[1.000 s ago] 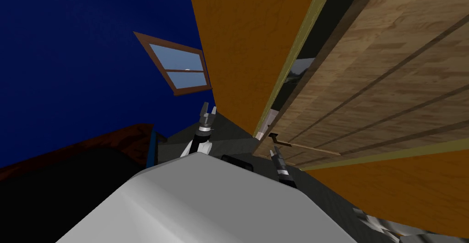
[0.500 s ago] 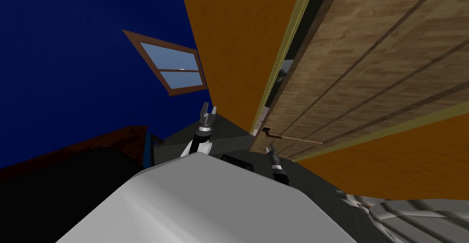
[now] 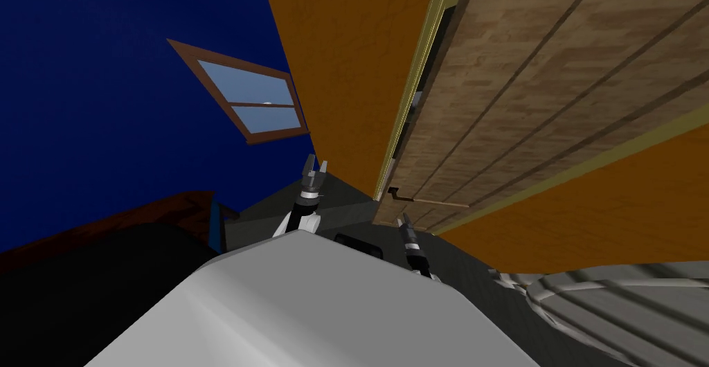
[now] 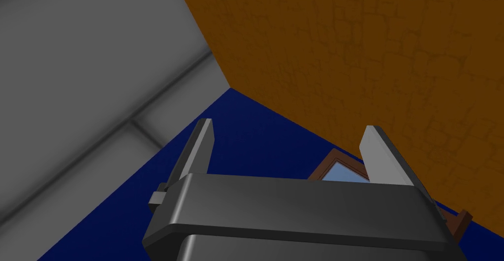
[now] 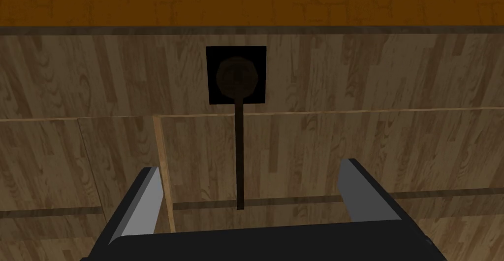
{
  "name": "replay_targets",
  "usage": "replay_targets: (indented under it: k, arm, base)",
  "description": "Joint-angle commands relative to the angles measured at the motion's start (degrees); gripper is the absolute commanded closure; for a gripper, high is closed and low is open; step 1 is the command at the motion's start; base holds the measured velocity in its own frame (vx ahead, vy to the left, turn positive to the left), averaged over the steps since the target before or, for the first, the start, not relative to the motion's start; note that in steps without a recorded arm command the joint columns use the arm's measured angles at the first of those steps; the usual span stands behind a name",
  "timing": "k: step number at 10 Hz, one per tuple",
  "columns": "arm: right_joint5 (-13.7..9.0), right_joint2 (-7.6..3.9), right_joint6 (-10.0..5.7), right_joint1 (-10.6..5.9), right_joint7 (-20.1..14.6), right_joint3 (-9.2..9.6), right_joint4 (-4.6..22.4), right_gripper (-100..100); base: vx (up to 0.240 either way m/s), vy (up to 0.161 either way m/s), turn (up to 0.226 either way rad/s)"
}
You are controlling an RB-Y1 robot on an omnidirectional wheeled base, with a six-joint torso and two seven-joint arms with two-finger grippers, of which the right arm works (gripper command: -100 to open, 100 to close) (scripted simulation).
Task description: Pull the door open
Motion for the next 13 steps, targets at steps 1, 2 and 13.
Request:
replay_targets:
  k: [1, 2, 13]
  arm:
    - [0.43, 1.19, 1.95, -0.01, 0.82, -0.05, -1.49, -100]
    - [0.57, 1.56, 2.57, 0.03, 1.06, -0.06, -2.07, -100]
    - [-2.88, -4.00, -4.38, 0.41, -3.53, -4.68, 6.00, -100]
  base:
    - [-0.127, -0.198, -0.058]
    - [-0.106, -0.160, -0.018]
    - [0.089, 0.106, 0.093]
